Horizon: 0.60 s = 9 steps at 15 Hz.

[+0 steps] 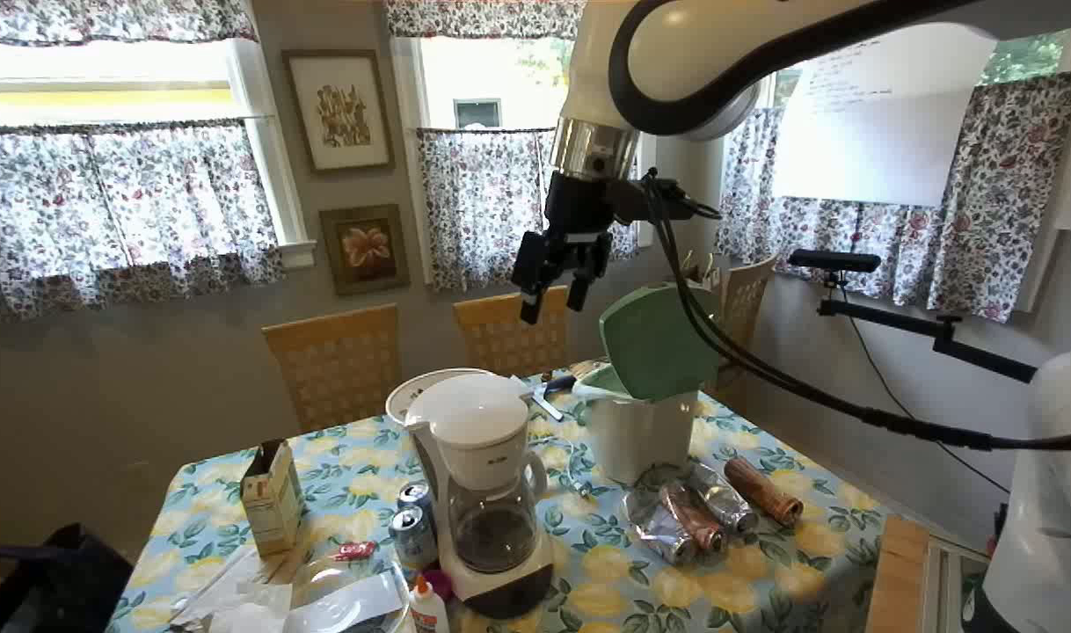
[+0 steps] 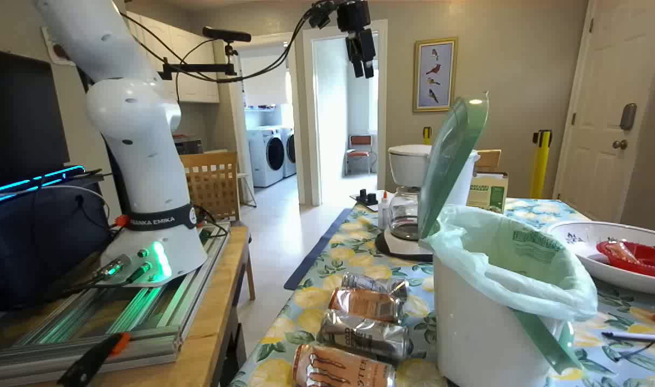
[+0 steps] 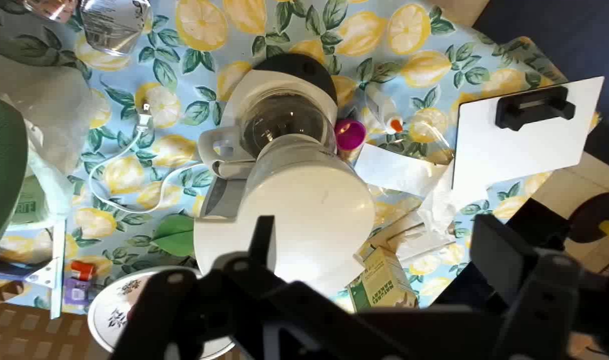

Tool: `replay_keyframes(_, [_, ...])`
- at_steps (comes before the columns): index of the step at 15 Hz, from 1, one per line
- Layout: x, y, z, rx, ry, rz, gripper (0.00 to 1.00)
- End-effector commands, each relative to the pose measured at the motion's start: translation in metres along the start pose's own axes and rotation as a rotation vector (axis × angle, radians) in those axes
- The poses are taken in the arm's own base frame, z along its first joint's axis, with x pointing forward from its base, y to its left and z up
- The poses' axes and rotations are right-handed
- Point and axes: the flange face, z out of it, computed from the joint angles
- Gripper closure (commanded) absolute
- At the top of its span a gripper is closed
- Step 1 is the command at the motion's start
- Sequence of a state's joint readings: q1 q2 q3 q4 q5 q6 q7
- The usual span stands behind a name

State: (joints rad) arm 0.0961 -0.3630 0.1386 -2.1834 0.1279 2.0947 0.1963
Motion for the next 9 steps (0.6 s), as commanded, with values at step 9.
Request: replay_keyframes(9, [0.034,0.064,0.011,-0.054,0.088,0.253,0.0])
